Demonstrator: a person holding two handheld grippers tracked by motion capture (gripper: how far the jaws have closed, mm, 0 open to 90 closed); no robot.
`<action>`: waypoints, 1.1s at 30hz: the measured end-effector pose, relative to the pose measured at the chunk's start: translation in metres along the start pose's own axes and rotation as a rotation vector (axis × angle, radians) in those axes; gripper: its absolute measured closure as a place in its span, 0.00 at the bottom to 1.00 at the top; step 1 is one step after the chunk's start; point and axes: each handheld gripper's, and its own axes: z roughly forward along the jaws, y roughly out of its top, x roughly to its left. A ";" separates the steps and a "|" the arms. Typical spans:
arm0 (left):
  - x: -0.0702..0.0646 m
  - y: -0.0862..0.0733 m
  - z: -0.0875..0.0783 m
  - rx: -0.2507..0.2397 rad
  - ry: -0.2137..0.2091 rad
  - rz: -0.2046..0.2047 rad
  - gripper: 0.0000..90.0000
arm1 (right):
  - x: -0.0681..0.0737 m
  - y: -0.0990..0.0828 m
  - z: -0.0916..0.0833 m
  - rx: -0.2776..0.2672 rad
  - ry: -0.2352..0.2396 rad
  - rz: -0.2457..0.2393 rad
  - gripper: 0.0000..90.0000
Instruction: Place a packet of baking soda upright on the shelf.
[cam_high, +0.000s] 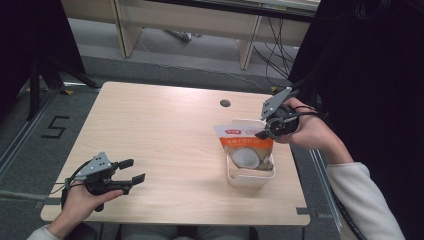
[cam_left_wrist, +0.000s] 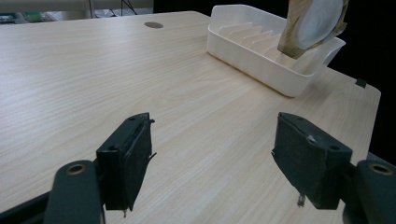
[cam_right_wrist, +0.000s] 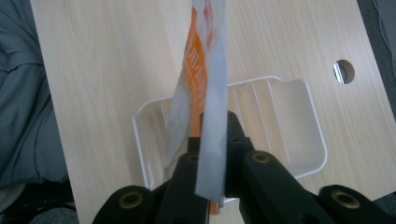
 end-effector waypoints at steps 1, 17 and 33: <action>0.001 0.000 0.000 0.001 -0.007 0.022 0.30 | 0.000 0.000 0.000 0.000 -0.003 -0.007 1.00; 0.000 0.000 0.001 0.003 -0.007 0.010 0.30 | 0.004 0.005 0.002 0.043 -0.002 -0.075 1.00; 0.000 0.000 0.001 0.001 -0.003 -0.009 0.30 | 0.005 0.004 0.011 0.076 -0.020 -0.115 1.00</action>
